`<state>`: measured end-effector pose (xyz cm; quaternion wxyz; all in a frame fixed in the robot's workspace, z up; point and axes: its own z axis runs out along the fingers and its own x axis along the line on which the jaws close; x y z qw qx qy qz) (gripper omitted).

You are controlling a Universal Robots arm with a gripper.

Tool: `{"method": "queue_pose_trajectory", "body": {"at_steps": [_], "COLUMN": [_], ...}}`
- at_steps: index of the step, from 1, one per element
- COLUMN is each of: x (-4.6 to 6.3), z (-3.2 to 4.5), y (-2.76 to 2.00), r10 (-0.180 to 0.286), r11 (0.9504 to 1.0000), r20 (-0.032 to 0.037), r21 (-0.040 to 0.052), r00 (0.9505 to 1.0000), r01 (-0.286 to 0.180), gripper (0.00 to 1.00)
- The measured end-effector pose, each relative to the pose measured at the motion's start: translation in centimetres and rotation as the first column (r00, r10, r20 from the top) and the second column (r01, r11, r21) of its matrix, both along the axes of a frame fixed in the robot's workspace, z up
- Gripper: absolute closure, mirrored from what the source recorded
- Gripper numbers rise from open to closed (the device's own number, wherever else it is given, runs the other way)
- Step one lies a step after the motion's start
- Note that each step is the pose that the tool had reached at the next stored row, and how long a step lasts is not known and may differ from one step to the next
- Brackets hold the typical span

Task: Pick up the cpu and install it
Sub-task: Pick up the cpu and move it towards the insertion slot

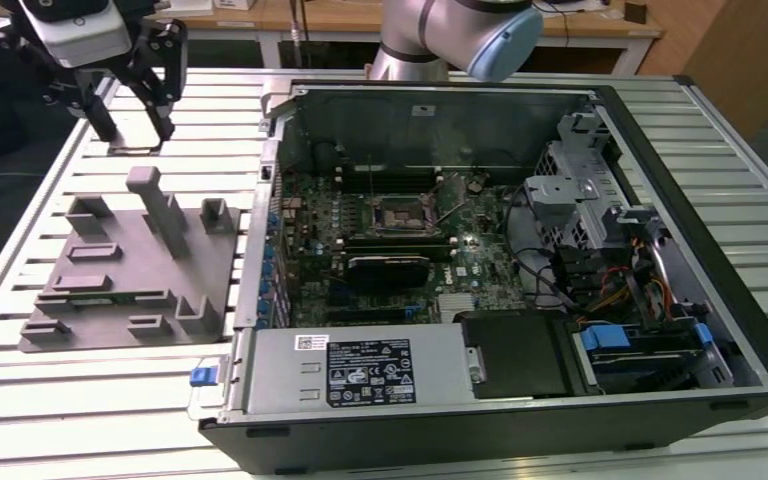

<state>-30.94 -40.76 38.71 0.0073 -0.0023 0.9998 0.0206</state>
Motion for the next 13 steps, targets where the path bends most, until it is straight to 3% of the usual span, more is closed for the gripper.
{"method": "queue_pose_trajectory", "body": {"at_steps": [6,13], "x": [0.9,2.8], "z": [0.00,0.00], "y": [0.00,0.00], "r10": [0.000,0.000], "r11": [1.0000,1.0000], "r20": [0.0000,-0.0001], "r21": [0.0000,-0.0001], "r00": [1.0000,1.0000], "r01": [0.000,0.000], "gripper": [0.47,0.47]}}
